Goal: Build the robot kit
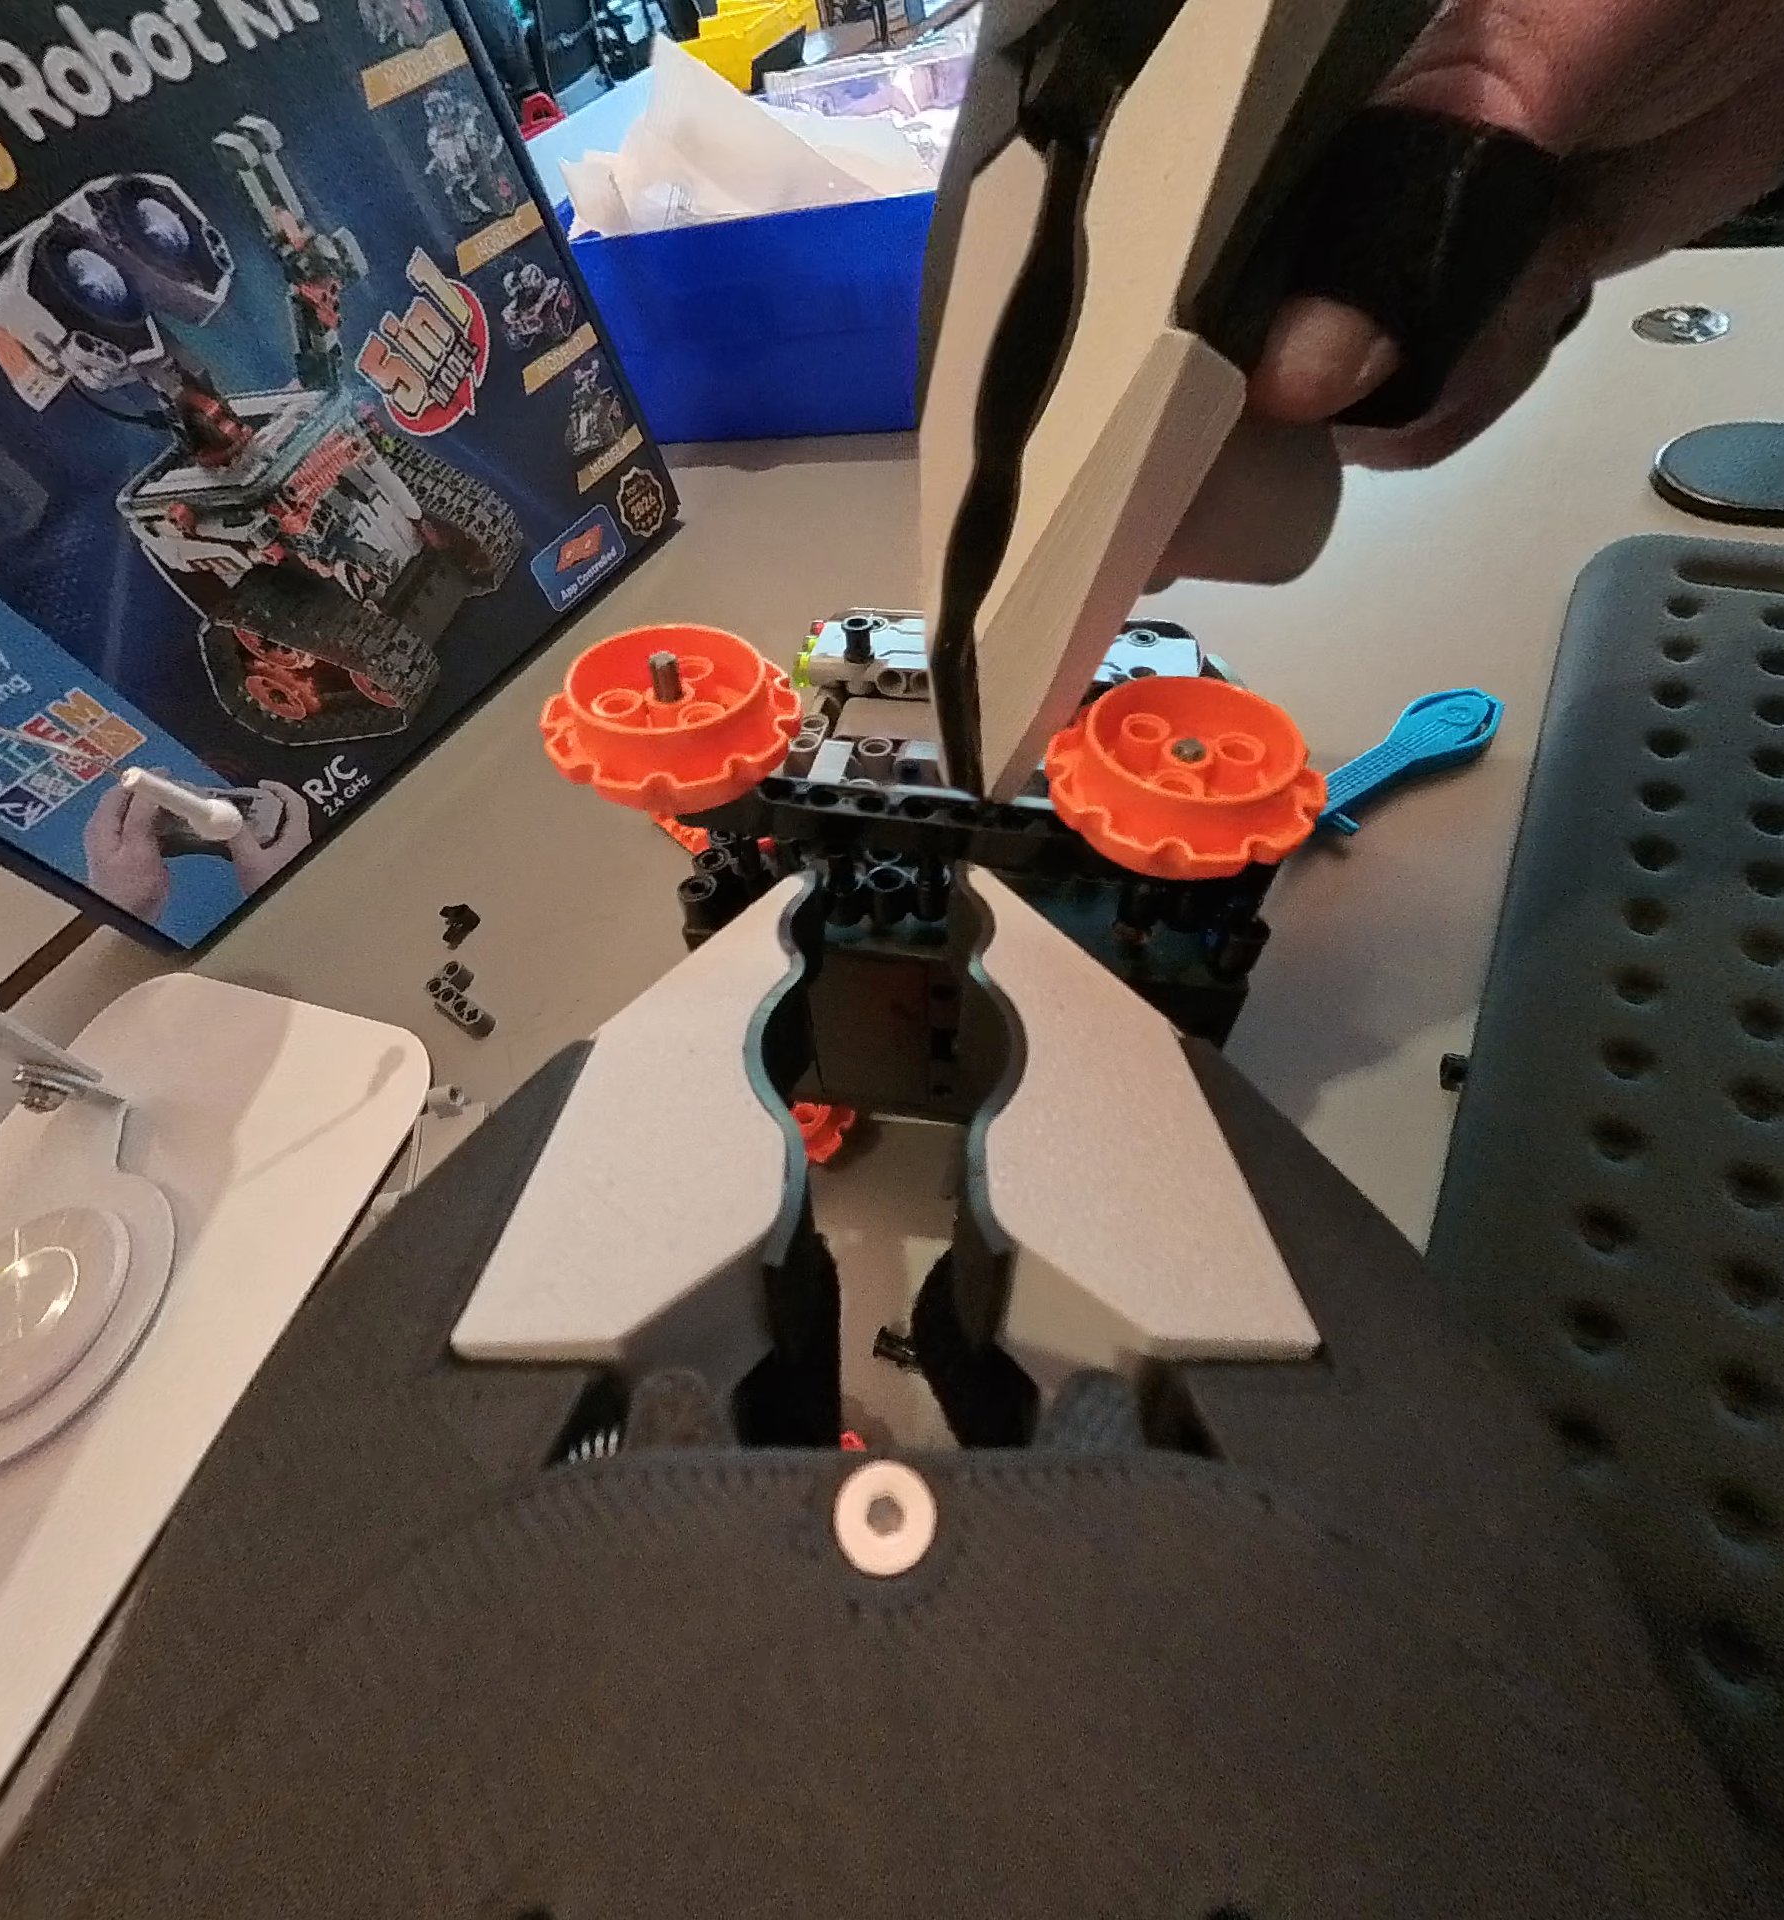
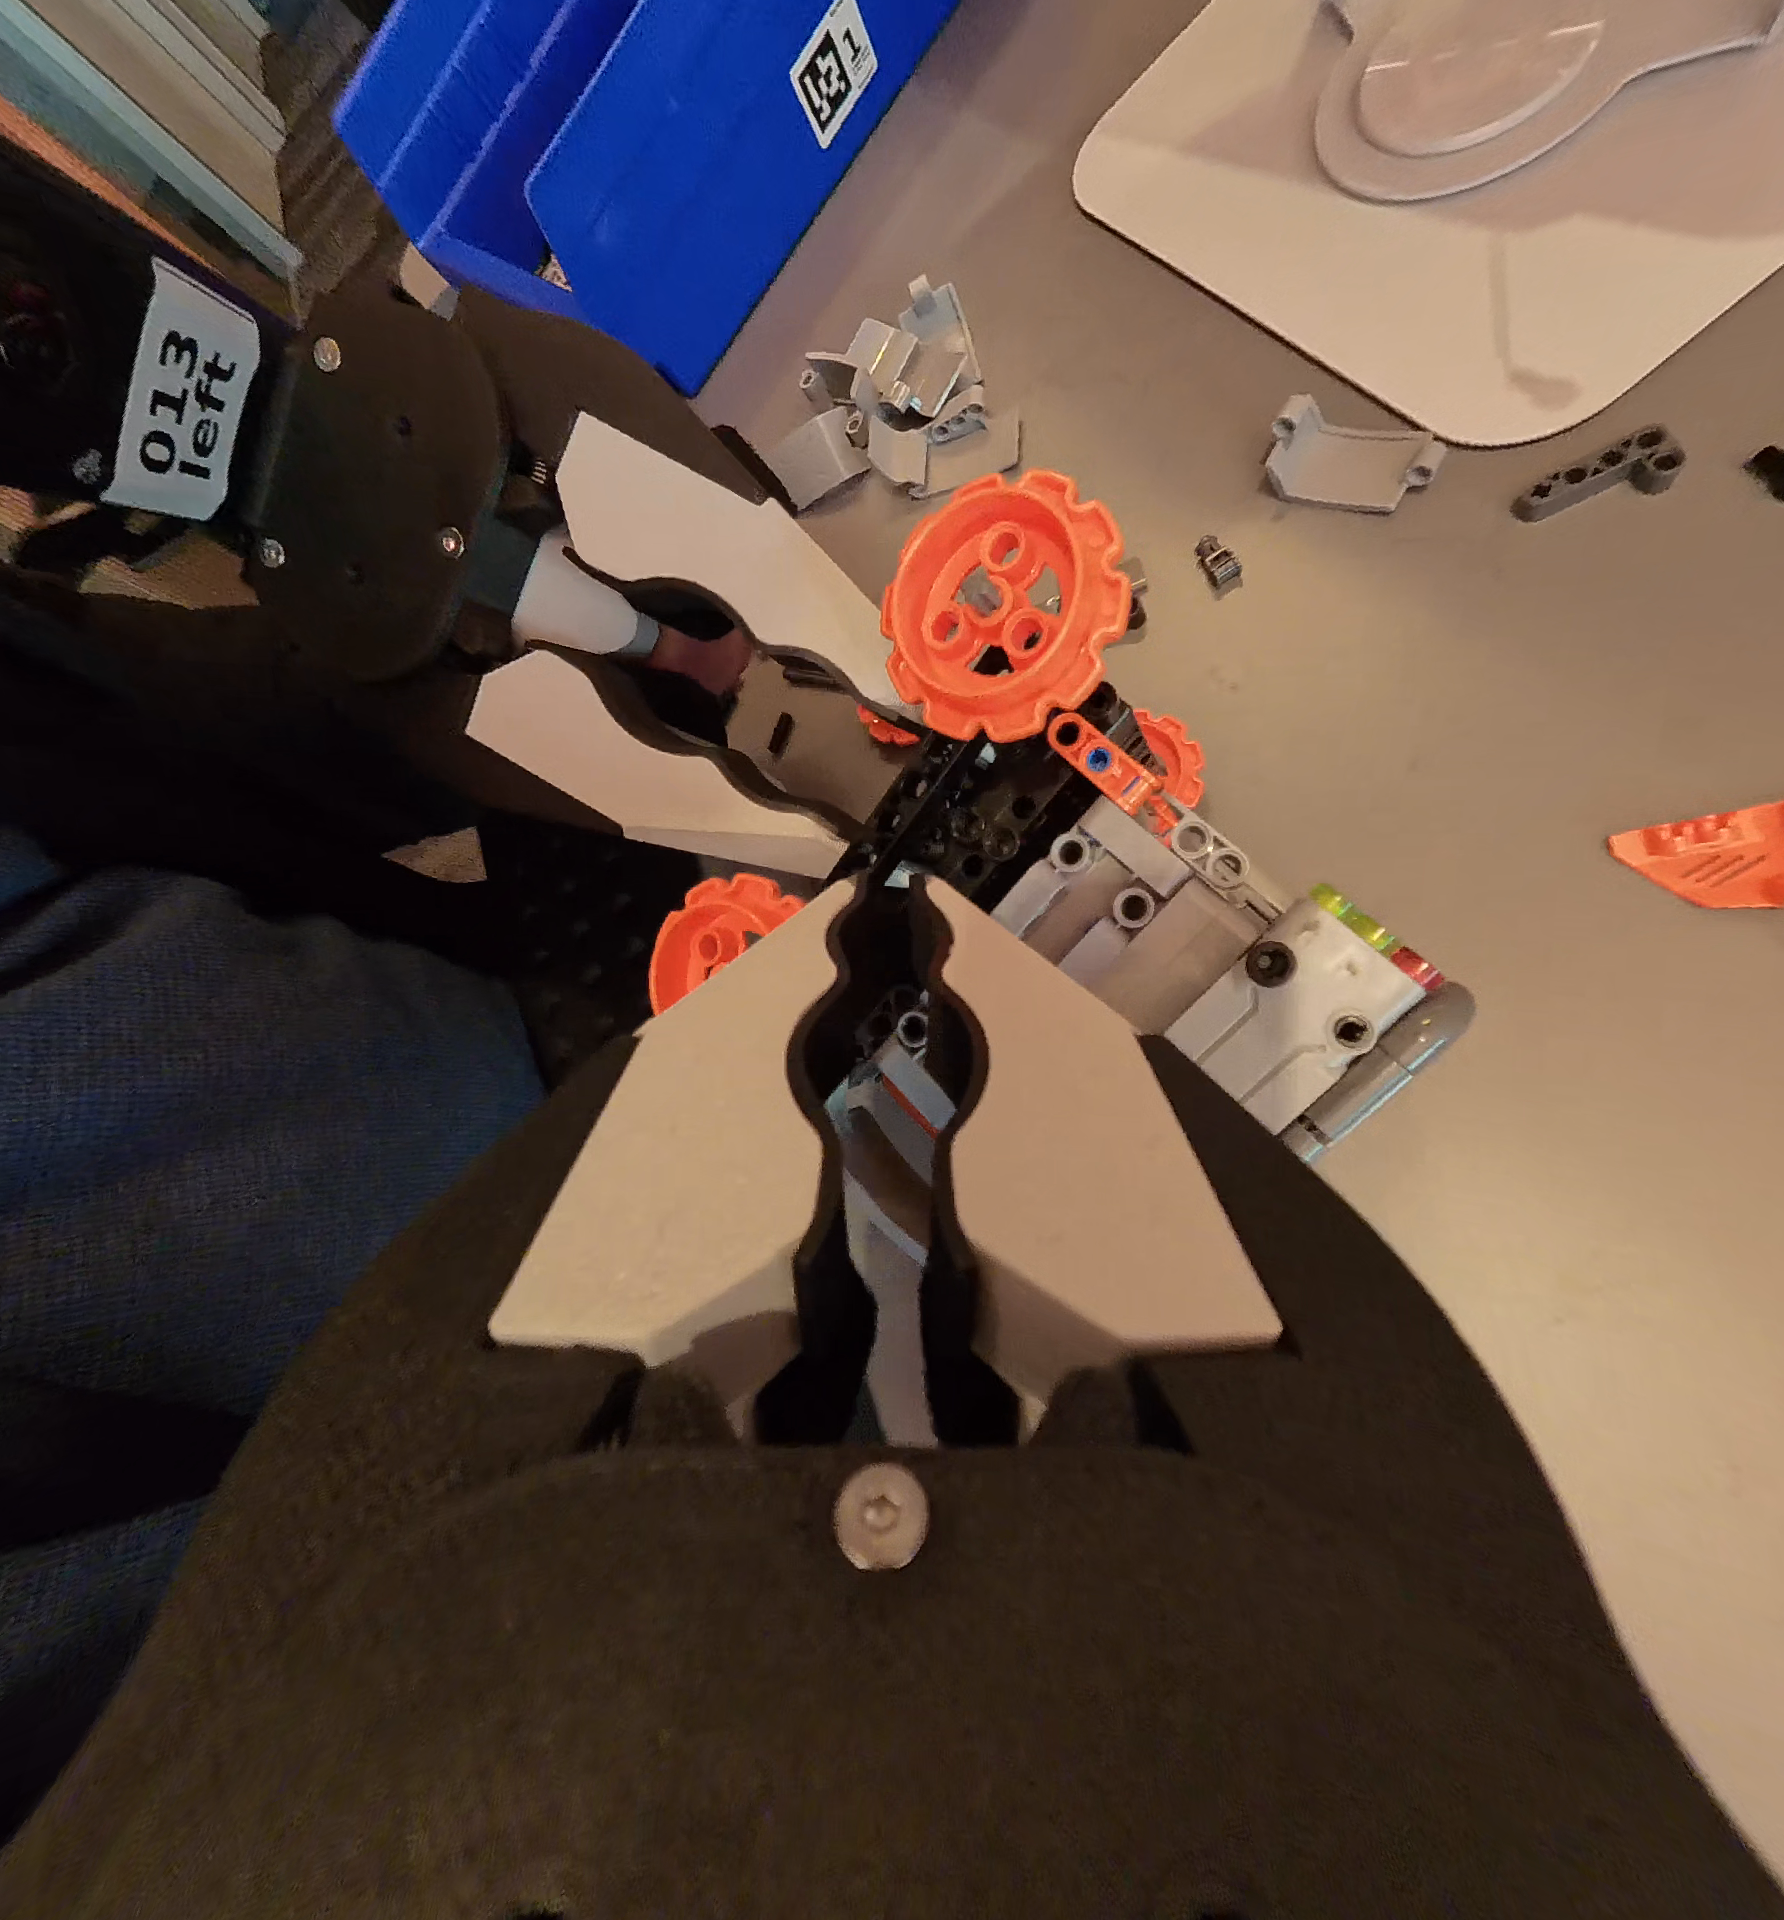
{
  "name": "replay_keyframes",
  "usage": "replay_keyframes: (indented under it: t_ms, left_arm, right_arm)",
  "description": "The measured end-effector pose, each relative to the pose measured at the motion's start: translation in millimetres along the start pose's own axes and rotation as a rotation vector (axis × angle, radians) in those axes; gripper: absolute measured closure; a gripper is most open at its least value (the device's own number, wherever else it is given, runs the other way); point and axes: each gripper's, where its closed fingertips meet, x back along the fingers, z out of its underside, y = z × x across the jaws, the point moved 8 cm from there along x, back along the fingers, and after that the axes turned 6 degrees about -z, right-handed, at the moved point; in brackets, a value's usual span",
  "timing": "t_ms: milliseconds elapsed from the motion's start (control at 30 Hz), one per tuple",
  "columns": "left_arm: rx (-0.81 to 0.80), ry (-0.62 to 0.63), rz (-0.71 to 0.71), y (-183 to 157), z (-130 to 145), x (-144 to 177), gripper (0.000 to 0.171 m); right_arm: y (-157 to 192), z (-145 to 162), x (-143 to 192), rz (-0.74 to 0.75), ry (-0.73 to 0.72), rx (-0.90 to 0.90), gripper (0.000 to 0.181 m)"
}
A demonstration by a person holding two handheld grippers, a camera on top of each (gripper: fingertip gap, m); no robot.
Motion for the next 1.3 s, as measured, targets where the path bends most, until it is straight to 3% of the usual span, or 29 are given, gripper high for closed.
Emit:
replay_keyframes:
  t_ms: [933,1300]
  left_arm:
    - [-0.048,-0.026,0.050,-12,0,3,0.150]
    - [-0.038,0.018,0.046,-13,-6,3,0.152]
  right_arm:
    - [5,7,-3,-0.063,-0.041,-0.027,0.179]
    - [11,6,-3,-0.004,0.005,0.024,0.179]
